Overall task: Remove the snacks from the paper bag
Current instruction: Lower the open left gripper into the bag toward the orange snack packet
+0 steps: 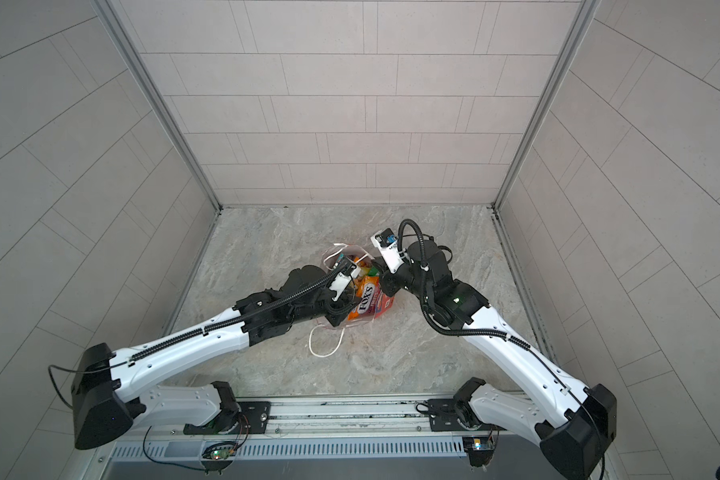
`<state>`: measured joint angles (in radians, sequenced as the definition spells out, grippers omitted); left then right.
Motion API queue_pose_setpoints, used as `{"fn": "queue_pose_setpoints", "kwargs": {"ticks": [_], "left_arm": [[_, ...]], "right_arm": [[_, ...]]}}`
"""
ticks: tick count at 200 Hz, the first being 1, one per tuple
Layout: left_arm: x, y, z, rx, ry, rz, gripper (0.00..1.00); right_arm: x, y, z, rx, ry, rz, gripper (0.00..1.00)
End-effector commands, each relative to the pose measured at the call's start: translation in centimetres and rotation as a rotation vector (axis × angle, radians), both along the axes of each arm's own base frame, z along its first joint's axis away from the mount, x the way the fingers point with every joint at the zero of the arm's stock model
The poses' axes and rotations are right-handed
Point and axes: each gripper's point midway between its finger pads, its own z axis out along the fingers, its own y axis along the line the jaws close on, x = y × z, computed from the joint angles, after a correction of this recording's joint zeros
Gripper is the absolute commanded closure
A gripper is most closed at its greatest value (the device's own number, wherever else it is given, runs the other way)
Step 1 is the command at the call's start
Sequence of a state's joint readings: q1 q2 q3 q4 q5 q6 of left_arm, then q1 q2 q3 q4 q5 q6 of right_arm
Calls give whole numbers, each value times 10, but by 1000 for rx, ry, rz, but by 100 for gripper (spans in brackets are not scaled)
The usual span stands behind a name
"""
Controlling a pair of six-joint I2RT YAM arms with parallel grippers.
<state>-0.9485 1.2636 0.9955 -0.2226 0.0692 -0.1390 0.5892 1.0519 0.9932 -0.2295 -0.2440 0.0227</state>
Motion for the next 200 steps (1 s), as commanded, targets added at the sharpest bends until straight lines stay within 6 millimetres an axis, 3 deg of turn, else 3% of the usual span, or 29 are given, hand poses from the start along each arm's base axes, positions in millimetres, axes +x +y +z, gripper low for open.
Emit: {"fn": "queue_pose_setpoints", "kwargs": {"ticks": [1, 132, 200], "left_arm": [[10, -4, 10, -41, -6, 38, 57], [38, 3, -24, -28, 53, 112, 51], [44, -9, -32, -35, 68, 97, 49]], "right_arm": [[-8, 5, 38, 77, -113, 40, 100], [-3, 6, 33, 65, -119, 31, 100], [-4, 7, 30, 65, -117, 40, 100]]}}
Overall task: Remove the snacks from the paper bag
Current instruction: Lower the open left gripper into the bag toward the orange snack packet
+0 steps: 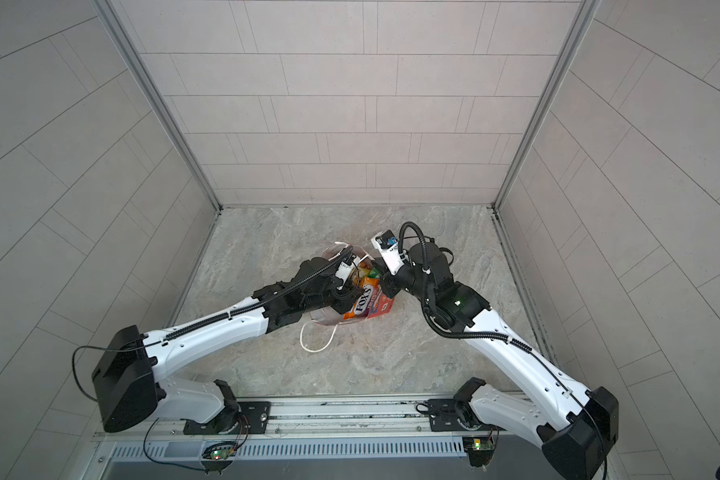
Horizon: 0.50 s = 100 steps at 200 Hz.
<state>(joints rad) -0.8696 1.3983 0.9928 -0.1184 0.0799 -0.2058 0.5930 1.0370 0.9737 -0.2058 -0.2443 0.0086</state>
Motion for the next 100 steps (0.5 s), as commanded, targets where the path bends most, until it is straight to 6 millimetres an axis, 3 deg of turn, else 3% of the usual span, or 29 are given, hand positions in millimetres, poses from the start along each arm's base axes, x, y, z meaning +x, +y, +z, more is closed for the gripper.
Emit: {"fn": "queue_pose_setpoints", "kwargs": {"ticks": [1, 75, 88, 100], "left_arm": [[4, -7, 1, -24, -1, -11, 49], [9, -18, -17, -33, 28, -13, 50], [10, -18, -19, -31, 29, -11, 53], [10, -18, -19, -29, 28, -10, 64]], "right_arm": [[-2, 7, 29, 65, -93, 31, 100], [-3, 8, 30, 77, -97, 39, 100], [-3, 7, 31, 79, -100, 36, 100], [-3, 7, 30, 76, -97, 37, 100]]}}
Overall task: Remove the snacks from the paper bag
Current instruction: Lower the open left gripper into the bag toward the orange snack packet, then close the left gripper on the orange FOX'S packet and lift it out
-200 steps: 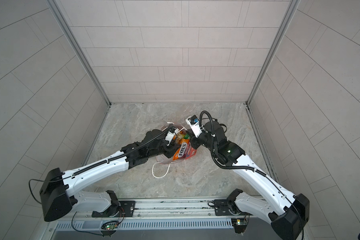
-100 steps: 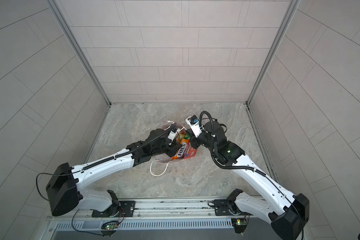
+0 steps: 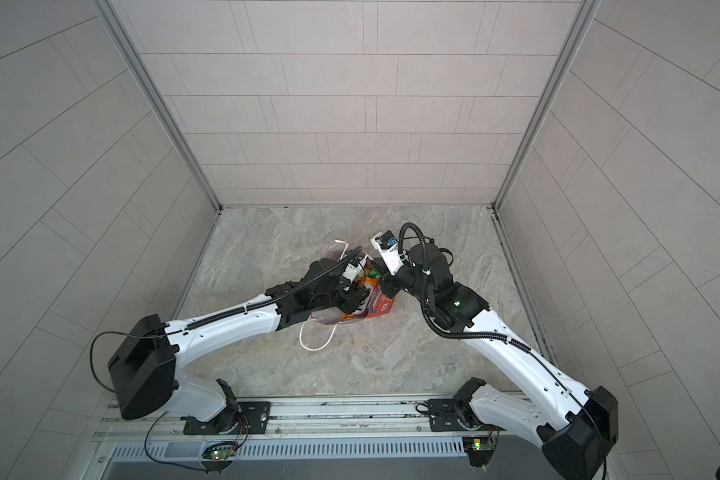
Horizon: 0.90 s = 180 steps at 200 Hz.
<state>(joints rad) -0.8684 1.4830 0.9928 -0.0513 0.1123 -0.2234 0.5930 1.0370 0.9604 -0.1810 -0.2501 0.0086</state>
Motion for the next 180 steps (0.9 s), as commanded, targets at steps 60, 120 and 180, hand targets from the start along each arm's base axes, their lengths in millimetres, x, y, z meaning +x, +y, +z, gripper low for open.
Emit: {"fn": "queue_pose_setpoints", "kwargs": {"ticks": [60, 120, 180], "left_arm": [[2, 0, 9, -31, -18, 8, 90], [-3, 7, 41, -71, -64, 5, 100], [-16, 26, 91, -76, -145, -15, 100]], "right_arm": [[-3, 4, 29, 67, -89, 22, 100], [0, 3, 25, 57, -85, 5, 100], [3, -1, 23, 47, -86, -21, 100]]}}
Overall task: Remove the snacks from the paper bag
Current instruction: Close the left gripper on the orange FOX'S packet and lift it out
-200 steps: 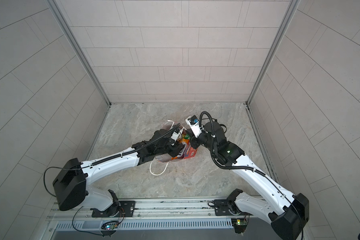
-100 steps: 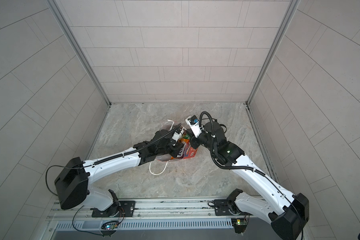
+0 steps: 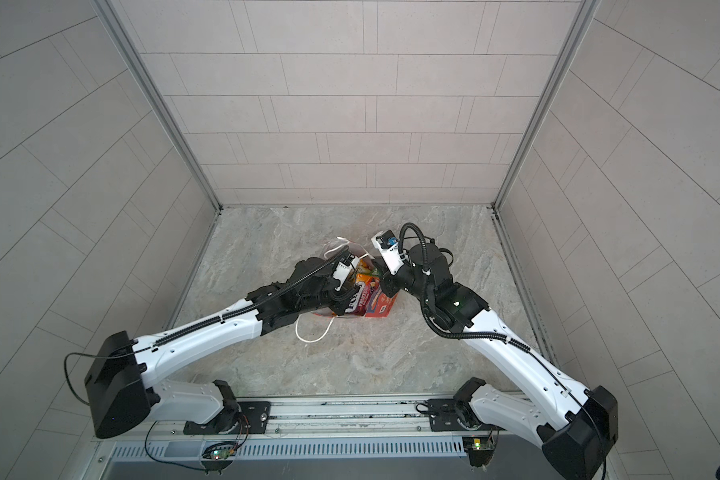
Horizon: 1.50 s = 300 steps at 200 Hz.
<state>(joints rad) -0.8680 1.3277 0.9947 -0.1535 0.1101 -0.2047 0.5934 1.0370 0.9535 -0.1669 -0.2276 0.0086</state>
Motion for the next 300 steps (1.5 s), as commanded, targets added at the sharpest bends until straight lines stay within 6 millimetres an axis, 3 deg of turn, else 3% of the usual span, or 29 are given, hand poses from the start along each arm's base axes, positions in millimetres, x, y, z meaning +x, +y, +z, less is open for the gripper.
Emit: {"fn": "queue_pose_setpoints", "kwargs": {"ticks": [1, 70, 103, 131, 162, 183, 200, 227, 251, 273, 300], "left_arm": [[0, 6, 49, -45, -99, -7, 100], [-24, 34, 102, 0, -207, -76, 100], [-33, 43, 141, -15, -281, -109, 100], [-17, 65, 176, 25, -401, -8, 100], [6, 106, 244, -19, -496, 165, 100], [7, 128, 285, -122, -523, 186, 100], [13, 141, 299, -148, -554, 228, 100], [45, 175, 285, -80, -544, 404, 100], [88, 227, 249, -113, -488, 621, 100], [123, 268, 201, -265, -344, 710, 100], [162, 306, 128, -291, -196, 780, 100]], "right_arm": [[0, 1, 23, 48, -76, 0, 100], [5, -7, 24, 48, -87, -52, 100], [6, -10, 27, 59, -93, -69, 100], [6, -14, 28, 65, -95, -88, 100], [5, -18, 33, 84, -106, -107, 100], [4, -18, 35, 94, -108, -103, 100], [4, -18, 35, 97, -109, -104, 100], [4, -19, 34, 94, -107, -105, 100], [3, -20, 34, 94, -111, -110, 100], [4, -21, 35, 93, -112, -113, 100], [4, -21, 34, 91, -111, -112, 100]]}}
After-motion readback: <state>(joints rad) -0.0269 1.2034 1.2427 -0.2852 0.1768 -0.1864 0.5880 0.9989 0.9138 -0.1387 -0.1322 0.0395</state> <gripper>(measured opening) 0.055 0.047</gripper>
